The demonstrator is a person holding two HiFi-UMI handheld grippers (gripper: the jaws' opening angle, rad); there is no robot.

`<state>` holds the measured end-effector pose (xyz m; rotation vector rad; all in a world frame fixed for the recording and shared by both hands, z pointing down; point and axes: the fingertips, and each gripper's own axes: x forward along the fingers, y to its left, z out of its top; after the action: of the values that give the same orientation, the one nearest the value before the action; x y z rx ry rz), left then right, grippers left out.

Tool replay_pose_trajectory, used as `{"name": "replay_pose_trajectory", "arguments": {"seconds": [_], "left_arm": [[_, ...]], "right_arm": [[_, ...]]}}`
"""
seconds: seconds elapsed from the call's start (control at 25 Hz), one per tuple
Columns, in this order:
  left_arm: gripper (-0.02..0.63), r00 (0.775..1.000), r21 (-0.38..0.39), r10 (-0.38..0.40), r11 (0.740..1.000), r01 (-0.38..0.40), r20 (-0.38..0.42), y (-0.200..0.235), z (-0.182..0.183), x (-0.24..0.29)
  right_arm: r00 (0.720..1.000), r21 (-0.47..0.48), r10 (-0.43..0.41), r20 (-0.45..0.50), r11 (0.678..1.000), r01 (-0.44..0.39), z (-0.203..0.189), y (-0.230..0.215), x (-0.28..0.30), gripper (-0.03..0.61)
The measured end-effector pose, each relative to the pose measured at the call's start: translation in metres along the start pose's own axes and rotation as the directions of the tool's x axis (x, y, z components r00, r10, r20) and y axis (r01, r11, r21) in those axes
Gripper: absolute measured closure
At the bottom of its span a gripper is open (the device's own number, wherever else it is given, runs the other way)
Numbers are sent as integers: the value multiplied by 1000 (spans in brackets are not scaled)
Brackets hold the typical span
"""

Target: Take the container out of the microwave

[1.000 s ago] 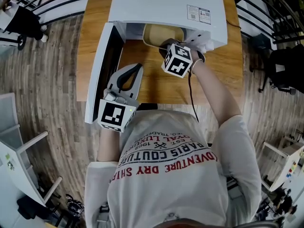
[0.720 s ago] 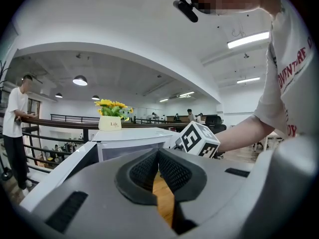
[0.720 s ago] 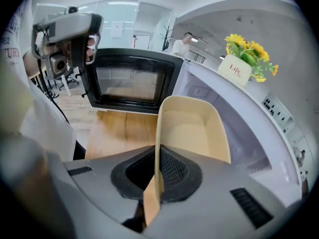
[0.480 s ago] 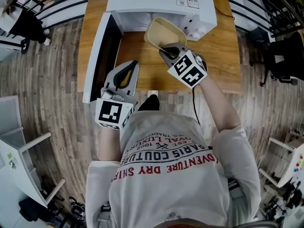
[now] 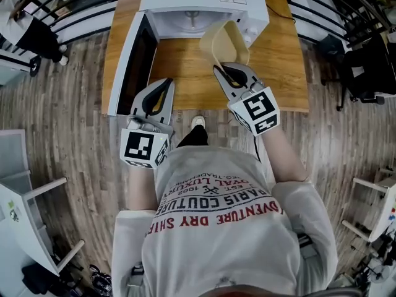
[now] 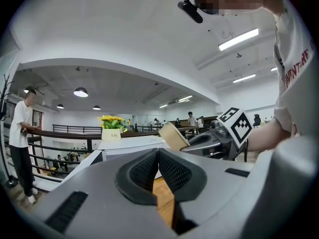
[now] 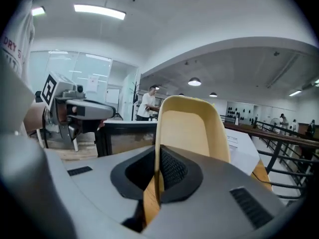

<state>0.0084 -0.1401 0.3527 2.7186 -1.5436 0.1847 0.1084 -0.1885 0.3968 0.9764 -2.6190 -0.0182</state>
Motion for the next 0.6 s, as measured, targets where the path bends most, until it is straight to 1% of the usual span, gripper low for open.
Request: {"name": "replay_pose_trajectory", "arguments": {"seconds": [0.08, 0.2, 0.28, 0.36, 0.44, 0.6], "left_arm": [[597, 1000, 8, 3, 1000, -3, 4, -3, 1, -4], [597, 1000, 23, 5, 1000, -5, 11, -4, 3, -8], [597, 1000, 29, 12, 999, -13, 9, -2, 5, -10], [597, 1000, 32, 20, 999, -20, 7, 1, 6, -10], [597, 1000, 34, 20, 999, -20, 10, 2, 8, -10], [597, 1000, 36, 17, 999, -18, 19, 3, 12, -9]], "right_arm": [[998, 25, -40, 50, 999, 39, 5, 0, -16, 548], [990, 65, -81, 117, 995, 74, 13, 0, -36, 548], [980, 94, -117, 163, 990, 103, 20, -1, -46, 548], [966, 100, -157, 203, 985, 140, 27, -3, -54, 548], [957, 88, -184, 225, 982, 168, 31, -3, -58, 548], [948, 86, -219, 231, 975, 204, 34, -4, -62, 549]]}}
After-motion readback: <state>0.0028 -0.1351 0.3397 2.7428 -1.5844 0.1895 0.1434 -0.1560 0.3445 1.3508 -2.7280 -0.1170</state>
